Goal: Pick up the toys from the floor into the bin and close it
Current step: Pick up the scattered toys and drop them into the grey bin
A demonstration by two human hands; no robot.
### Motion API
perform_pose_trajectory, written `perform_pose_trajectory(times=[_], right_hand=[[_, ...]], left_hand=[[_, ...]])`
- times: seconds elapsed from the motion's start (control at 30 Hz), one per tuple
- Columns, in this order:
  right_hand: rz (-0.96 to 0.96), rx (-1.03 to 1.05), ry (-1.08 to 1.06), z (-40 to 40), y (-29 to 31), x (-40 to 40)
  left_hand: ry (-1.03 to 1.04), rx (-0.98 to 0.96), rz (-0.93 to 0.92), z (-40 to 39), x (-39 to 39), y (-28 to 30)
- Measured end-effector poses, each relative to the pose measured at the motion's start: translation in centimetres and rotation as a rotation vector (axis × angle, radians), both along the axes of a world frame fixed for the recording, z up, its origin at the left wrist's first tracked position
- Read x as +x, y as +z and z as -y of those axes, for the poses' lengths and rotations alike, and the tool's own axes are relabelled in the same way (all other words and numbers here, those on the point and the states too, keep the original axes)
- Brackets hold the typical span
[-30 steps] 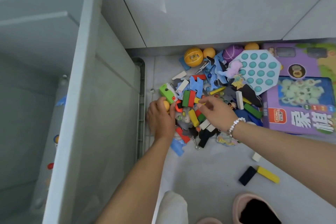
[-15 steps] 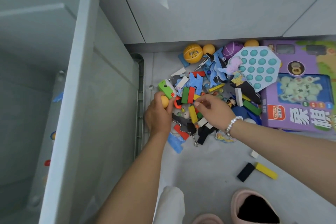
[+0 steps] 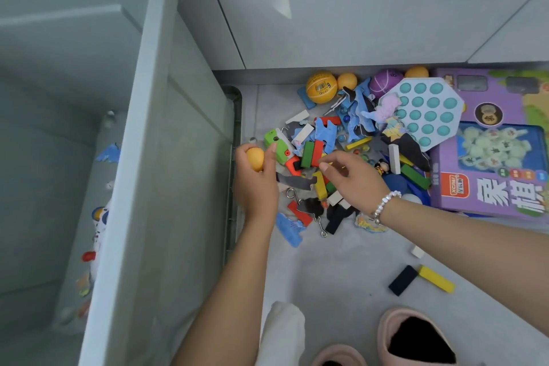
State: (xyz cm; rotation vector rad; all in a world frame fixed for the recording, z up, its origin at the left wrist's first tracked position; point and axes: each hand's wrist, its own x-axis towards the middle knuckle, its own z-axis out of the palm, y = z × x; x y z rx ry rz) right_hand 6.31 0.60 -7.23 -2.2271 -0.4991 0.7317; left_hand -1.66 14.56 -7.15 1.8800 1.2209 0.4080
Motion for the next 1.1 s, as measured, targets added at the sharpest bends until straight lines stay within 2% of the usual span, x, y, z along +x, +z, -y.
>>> perform_pose_trajectory(times=[0.17,0.27,0.4,0.63,0.83,0.97,1.1], right_hand=[[-0.021,-0.044,0.126,0.7,-0.9,-1.2],[0.098,-0.149,0.234,0.6,-1.6,-1.9],[0.229,-0.302,0.376,-0.2,-1.4,-2.2],[0.330,-0.333,0.449,-1.1,-1.6,-2.8],[0.235,-0.328,0.337,-1.1,-2.2,-2.5],[0.116,-0.237,0.201,-1.2,-1.8,-3.0],[-0.001,-0.246,0.292,-2.4,-1.8,-4.1]], left_hand=[[0.018,-0.026,-0.109,0.3,-3.4,-0.8],[-0.062,0.012,-0.179,0.7,-5.2,-1.5],[-0.171,-0.063,-0.171,1.5,-6.1,-2.2],[-0.183,-0.073,-0.204,1.6,-6.3,-2.9],[-0.212,-0.046,-0.225,1.9,-6.9,-2.9],[-0.237,-0.010,-0.238,2.0,-7.8,-2.9],[-0.263,-0.041,-0.218,2.4,-9.2,-3.3]])
